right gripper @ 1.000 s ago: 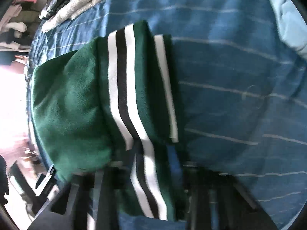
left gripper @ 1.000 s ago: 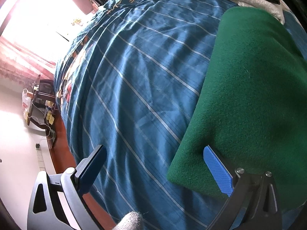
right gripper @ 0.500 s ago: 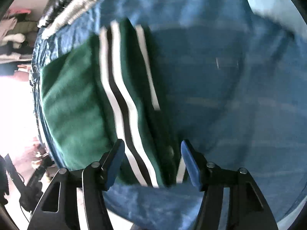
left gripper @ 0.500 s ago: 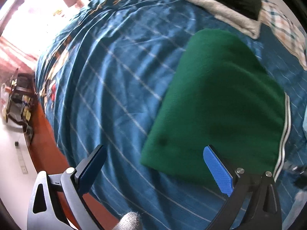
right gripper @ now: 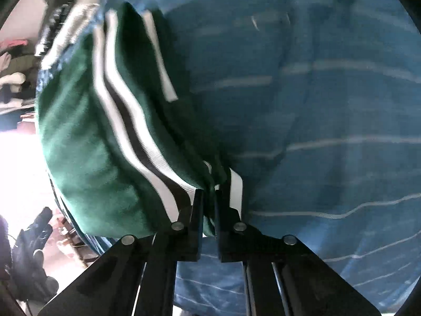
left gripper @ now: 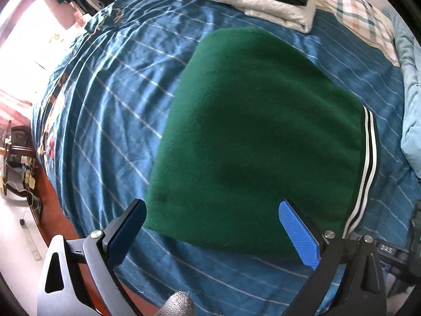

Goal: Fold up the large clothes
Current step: 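Grasp the folded bundle with both grippers and lift it toward the pillow end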

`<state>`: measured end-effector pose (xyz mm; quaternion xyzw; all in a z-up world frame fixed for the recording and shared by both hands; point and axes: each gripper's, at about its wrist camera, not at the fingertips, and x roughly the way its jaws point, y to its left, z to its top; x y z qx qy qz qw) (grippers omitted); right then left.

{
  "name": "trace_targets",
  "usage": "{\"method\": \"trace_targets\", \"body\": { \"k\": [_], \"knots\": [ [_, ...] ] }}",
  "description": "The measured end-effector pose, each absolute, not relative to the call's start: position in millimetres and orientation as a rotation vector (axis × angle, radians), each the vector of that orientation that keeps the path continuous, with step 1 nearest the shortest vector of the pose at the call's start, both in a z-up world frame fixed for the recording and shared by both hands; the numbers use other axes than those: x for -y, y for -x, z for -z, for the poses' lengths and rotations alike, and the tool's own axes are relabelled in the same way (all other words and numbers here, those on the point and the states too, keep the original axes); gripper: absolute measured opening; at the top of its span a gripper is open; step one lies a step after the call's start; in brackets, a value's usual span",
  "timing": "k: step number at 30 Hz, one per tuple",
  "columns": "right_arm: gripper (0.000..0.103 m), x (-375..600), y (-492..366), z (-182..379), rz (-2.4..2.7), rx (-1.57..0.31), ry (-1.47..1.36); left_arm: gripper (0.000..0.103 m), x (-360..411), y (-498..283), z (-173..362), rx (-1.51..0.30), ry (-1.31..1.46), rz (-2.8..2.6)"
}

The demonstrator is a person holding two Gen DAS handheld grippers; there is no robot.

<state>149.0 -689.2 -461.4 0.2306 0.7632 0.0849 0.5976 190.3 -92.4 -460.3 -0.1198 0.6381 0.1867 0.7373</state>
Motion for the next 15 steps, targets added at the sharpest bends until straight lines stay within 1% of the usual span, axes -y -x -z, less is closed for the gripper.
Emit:
{"method": "trace_targets", "body": {
  "k": [2,3,5,6,7,8,9,13,15],
  "knots": [
    [0.010,688.9,-158.1,454.4,-0.244,-1.786,-0.513,0.103,91.3,-194.1,458.3,-1.394,0.247,-0.401],
    [0.016,691.4,-163.4,444.9,-0.251,-1.777,-0.518,0.103,89.4,-196.0,456.1,-1.384,0.230,-0.404],
    [0.019,698.1,-175.7,421.0,-0.250,-1.728,-0.511,0.103,80.3,-204.4,453.5,-1.361,0.181,-0.419],
    [0.027,701.4,-181.4,413.1,-0.243,-1.707,-0.502,0.103,72.8,-209.4,453.8,-1.349,0.159,-0.429],
    [0.044,704.6,-190.4,402.5,-0.237,-1.669,-0.496,0.103,63.0,-216.4,454.6,-1.339,0.137,-0.445],
    [0.066,705.0,-203.1,394.7,-0.249,-1.623,-0.507,0.103,51.9,-224.4,455.8,-1.320,0.118,-0.461],
    [0.071,703.0,-216.3,391.0,-0.258,-1.589,-0.518,0.103,45.0,-230.0,457.7,-1.311,0.100,-0.473],
    [0.071,690.1,-277.4,405.5,-0.268,-1.528,-0.537,0.103,8.9,-265.5,476.2,-1.298,0.022,-0.496],
    [0.071,656.8,-311.3,421.3,-0.310,-1.537,-0.576,0.103,-0.8,-279.0,486.5,-1.301,0.002,-0.478]
  ]
}}
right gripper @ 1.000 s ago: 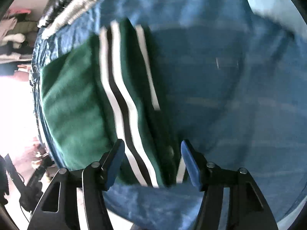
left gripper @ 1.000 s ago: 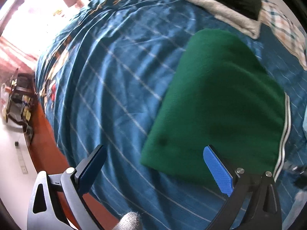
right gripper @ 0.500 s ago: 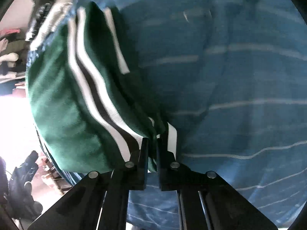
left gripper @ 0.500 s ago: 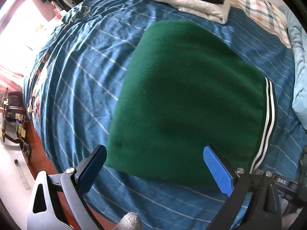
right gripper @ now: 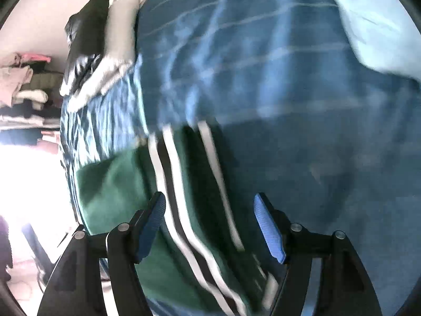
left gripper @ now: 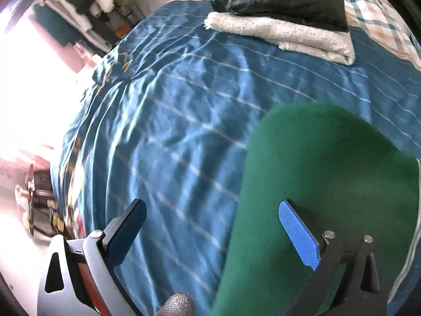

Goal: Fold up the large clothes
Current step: 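Grasp the folded bundle with both grippers and lift it toward the pillow end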

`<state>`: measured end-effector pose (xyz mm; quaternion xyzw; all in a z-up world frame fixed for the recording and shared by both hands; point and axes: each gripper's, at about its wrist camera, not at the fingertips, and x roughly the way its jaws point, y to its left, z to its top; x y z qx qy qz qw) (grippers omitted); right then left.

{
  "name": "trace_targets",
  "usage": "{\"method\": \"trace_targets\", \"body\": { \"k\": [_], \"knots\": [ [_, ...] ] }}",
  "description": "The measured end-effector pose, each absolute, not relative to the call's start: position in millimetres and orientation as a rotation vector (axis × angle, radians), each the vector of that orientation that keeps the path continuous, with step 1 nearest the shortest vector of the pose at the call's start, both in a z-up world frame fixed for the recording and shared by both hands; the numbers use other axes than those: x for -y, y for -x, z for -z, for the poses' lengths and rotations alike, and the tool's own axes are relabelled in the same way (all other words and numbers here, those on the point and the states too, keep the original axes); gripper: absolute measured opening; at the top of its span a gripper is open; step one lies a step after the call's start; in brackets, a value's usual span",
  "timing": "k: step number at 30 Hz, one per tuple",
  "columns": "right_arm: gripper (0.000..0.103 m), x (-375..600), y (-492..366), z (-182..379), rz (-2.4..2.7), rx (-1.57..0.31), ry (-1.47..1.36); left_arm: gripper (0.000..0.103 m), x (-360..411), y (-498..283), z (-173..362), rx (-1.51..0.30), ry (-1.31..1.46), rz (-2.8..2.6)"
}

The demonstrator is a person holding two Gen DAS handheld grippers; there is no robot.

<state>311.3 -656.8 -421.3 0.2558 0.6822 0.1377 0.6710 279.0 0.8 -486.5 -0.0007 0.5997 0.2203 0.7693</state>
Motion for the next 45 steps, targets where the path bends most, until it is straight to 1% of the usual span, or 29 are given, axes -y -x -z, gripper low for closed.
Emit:
{"method": "trace_targets", "body": {
  "k": [1,2,3,4,6,8,11,13,14,16,17,18,19,22,25,28,31,32,33,34,35,37,38,40,41,42,43,44,45],
  "knots": [
    [0.071,648.2,-323.2,434.1,-0.320,-1.563,-0.582,0.103,-5.4,-286.5,492.1,-1.305,-0.011,-0.461],
    [0.064,636.2,-332.2,446.9,-0.328,-1.604,-0.578,0.103,-7.1,-289.8,494.0,-1.303,-0.020,-0.452],
    [0.045,624.3,-337.0,453.2,-0.319,-1.623,-0.557,0.103,-8.8,-293.8,496.8,-1.304,-0.038,-0.439],
    [0.009,611.9,-338.9,454.7,-0.291,-1.629,-0.507,0.103,-11.1,-297.2,499.8,-1.310,-0.052,-0.423],
    [0.006,602.4,-339.1,435.4,-0.211,-1.563,-0.408,0.103,-17.0,-299.9,502.3,-1.315,-0.038,-0.382],
    [0.005,613.7,-335.5,421.8,-0.107,-1.518,-0.402,0.103,-24.9,-300.5,501.6,-1.319,0.001,-0.334],
    [0.005,620.4,-333.9,432.9,-0.053,-1.562,-0.419,0.103,-45.7,-291.4,493.1,-1.322,0.096,-0.299],
    [0.008,618.6,-335.1,436.0,-0.091,-1.598,-0.411,0.103,-68.8,-279.7,487.0,-1.309,0.219,-0.273],
    [0.013,618.2,-334.9,432.6,-0.125,-1.596,-0.415,0.103,-78.3,-274.3,486.3,-1.302,0.278,-0.250],
    [0.041,627.5,-329.6,428.7,-0.166,-1.623,-0.430,0.103,-95.0,-261.4,489.5,-1.285,0.378,-0.206],
    [0.069,635.3,-323.6,425.9,-0.192,-1.624,-0.450,0.103,-97.6,-256.8,495.3,-1.289,0.414,-0.178],
    [0.081,642.4,-314.8,424.2,-0.231,-1.622,-0.463,0.103,-97.4,-254.3,499.5,-1.294,0.438,-0.155],
    [0.089,645.9,-305.6,428.4,-0.278,-1.642,-0.459,0.103,-93.4,-250.1,507.8,-1.291,0.498,-0.083],
    [0.089,649.0,-284.7,454.9,-0.387,-1.713,-0.495,0.103,-72.0,-246.0,524.7,-1.269,0.634,0.108],
    [0.089,649.1,-271.1,486.6,-0.524,-1.719,-0.640,0.103,-41.5,-247.0,542.0,-1.270,0.665,0.232],
    [0.099,648.5,-268.7,509.7,-0.604,-1.694,-0.736,0.103,-16.0,-252.8,558.2,-1.299,0.630,0.266],
    [0.101,647.7,-267.7,516.2,-0.667,-1.672,-0.751,0.102,-3.5,-261.2,563.0,-1.272,0.617,0.253],
    [0.101,647.8,-267.0,516.1,-0.672,-1.668,-0.750,0.096,-2.7,-263.9,559.1,-1.256,0.600,0.240],
    [0.094,651.9,-264.5,514.2,-0.675,-1.661,-0.780,0.094,-0.2,-267.6,555.5,-1.246,0.581,0.237],
    [0.076,652.6,-262.1,511.3,-0.685,-1.658,-0.810,0.086,-0.5,-272.8,550.6,-1.242,0.572,0.238],
    [0.061,651.3,-258.3,508.2,-0.666,-1.656,-0.821,0.080,-4.5,-278.1,547.1,-1.239,0.573,0.235],
    [0.050,653.8,-247.7,496.9,-0.649,-1.623,-0.888,0.077,-10.8,-286.8,541.0,-1.249,0.573,0.251],
    [0.040,659.6,-238.4,492.8,-0.671,-1.600,-1.017,0.077,-15.5,-292.3,539.8,-1.244,0.566,0.252],
    [0.039,667.2,-222.4,487.7,-0.703,-1.563,-1.153,0.077,-17.5,-300.8,540.2,-1.245,0.528,0.277],
    [0.039,667.4,-215.3,485.6,-0.691,-1.560,-1.131,0.080,-17.2,-306.9,544.5,-1.262,0.510,0.304],
    [0.043,667.4,-210.2,486.9,-0.658,-1.566,-1.091,0.082,-18.3,-307.1,548.5,-1.279,0.499,0.322],
    [0.048,668.5,-206.0,491.8,-0.612,-1.577,-1.063,0.088,-16.4,-311.6,555.7,-1.303,0.482,0.345],
    [0.064,668.5,-202.8,498.5,-0.569,-1.585,-1.044,0.092,-16.3,-313.7,561.3,-1.316,0.478,0.358],
    [0.084,667.5,-200.5,505.2,-0.535,-1.594,-1.038,0.092,-15.3,-317.6,566.4,-1.331,0.495,0.373]
  ]
}}
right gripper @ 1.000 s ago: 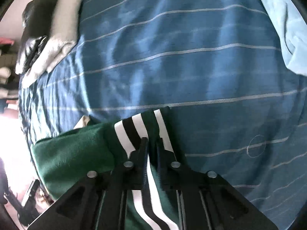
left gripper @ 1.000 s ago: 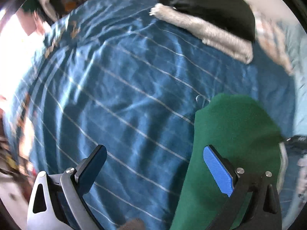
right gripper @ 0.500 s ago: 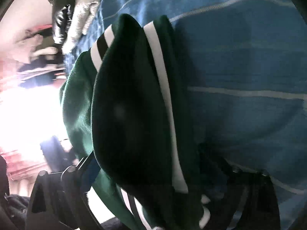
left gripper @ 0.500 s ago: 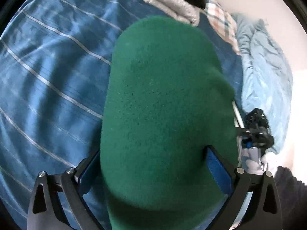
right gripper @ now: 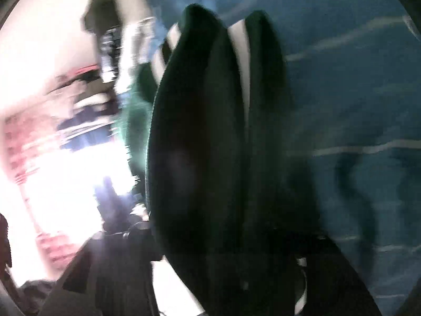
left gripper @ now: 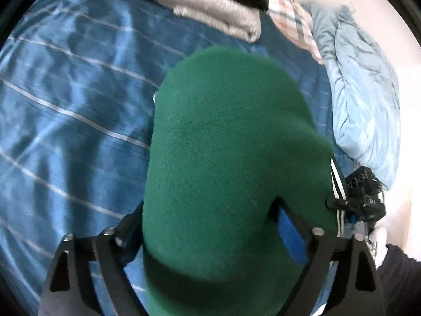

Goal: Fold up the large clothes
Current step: 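Grasp the folded bundle with both grippers and lift it toward the pillow end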

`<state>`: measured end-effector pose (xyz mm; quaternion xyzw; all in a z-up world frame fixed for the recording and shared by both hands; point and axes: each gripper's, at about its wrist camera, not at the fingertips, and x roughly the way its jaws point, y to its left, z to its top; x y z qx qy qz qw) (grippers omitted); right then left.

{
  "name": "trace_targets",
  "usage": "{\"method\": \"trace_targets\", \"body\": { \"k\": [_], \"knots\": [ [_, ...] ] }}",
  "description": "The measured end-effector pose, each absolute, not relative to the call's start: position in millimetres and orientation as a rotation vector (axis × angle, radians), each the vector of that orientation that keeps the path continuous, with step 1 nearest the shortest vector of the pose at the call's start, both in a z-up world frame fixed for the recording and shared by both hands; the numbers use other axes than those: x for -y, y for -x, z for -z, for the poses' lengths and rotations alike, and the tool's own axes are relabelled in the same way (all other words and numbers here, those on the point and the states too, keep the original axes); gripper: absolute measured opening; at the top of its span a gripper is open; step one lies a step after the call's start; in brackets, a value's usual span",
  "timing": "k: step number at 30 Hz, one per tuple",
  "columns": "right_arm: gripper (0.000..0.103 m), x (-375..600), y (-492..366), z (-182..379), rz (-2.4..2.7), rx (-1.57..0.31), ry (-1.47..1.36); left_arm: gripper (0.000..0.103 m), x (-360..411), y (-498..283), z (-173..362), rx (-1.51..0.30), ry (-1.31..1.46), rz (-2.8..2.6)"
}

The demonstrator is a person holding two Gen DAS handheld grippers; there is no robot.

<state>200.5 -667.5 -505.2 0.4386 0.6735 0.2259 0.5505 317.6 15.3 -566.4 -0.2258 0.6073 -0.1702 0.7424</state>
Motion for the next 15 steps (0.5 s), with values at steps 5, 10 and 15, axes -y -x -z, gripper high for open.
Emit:
{"method": "trace_targets", "body": {
  "k": [5,10,15],
  "knots": [
    [0.095,648.9,-198.4,510.0,-0.570,-1.552,-0.981,0.089,-10.9,-323.1,566.1,-1.310,0.526,0.379],
    [0.042,640.6,-193.2,495.2,-0.556,-1.545,-1.019,0.079,-19.8,-317.2,547.6,-1.258,0.536,0.389],
    [0.037,633.4,-183.6,446.8,-0.516,-1.497,-1.055,0.076,-39.5,-326.4,523.6,-1.240,0.560,0.433]
  ]
}}
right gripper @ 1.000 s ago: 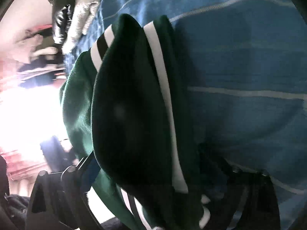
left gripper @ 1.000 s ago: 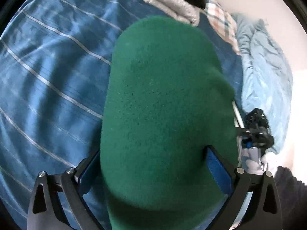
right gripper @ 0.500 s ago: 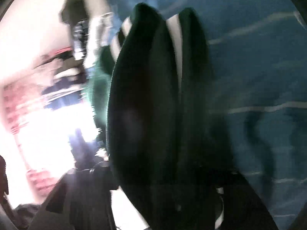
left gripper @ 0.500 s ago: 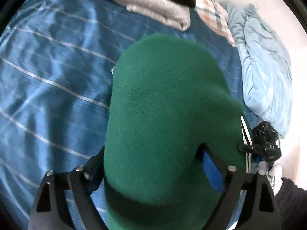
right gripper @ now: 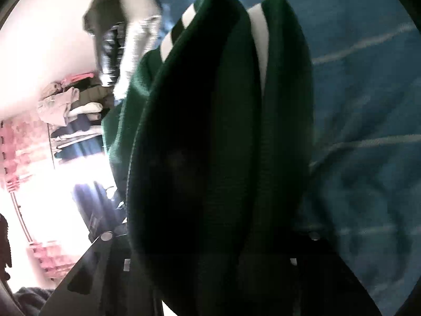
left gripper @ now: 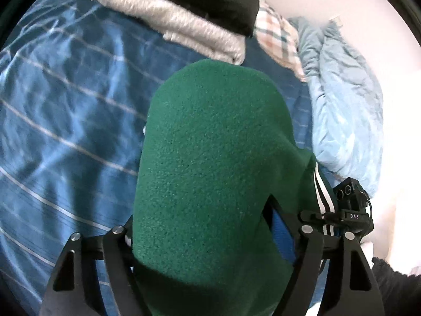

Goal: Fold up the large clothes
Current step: 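Grasp the folded bundle with both grippers and lift it toward the pillow end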

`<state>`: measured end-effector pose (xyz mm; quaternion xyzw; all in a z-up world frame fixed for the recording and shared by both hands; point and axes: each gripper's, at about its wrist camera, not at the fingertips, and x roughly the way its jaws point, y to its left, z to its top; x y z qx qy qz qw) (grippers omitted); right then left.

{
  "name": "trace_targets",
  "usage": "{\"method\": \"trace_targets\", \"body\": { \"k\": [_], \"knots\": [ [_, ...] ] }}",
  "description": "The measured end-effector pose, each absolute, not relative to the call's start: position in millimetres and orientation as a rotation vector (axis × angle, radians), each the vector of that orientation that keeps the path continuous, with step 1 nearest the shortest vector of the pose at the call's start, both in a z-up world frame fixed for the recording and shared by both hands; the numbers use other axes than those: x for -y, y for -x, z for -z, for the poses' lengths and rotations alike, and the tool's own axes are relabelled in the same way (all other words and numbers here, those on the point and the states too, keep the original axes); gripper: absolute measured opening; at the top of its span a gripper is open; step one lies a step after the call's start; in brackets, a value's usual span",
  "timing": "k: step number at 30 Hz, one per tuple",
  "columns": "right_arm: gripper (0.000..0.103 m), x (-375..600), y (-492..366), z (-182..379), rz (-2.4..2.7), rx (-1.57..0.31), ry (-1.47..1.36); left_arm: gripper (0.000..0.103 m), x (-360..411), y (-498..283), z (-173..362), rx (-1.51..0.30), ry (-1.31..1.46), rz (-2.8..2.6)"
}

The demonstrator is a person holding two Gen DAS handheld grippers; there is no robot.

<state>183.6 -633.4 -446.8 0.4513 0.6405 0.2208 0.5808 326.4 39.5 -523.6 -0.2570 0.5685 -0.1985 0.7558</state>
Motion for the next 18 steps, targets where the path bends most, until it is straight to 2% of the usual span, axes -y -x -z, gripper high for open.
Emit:
{"method": "trace_targets", "body": {
  "k": [6,10,18],
  "knots": [
    [0.037,608.3,-190.2,359.0,-0.502,-1.385,-1.074,0.076,-76.3,-362.4,461.1,-1.188,0.526,0.523],
    [0.037,586.8,-220.7,302.7,-0.484,-1.315,-1.083,0.076,-101.1,-413.5,406.8,-1.148,0.483,0.560],
    [0.037,561.0,-363.3,216.3,-0.507,-1.197,-1.061,0.076,-138.4,-554.2,330.5,-1.041,0.410,0.563]
  ]
}}
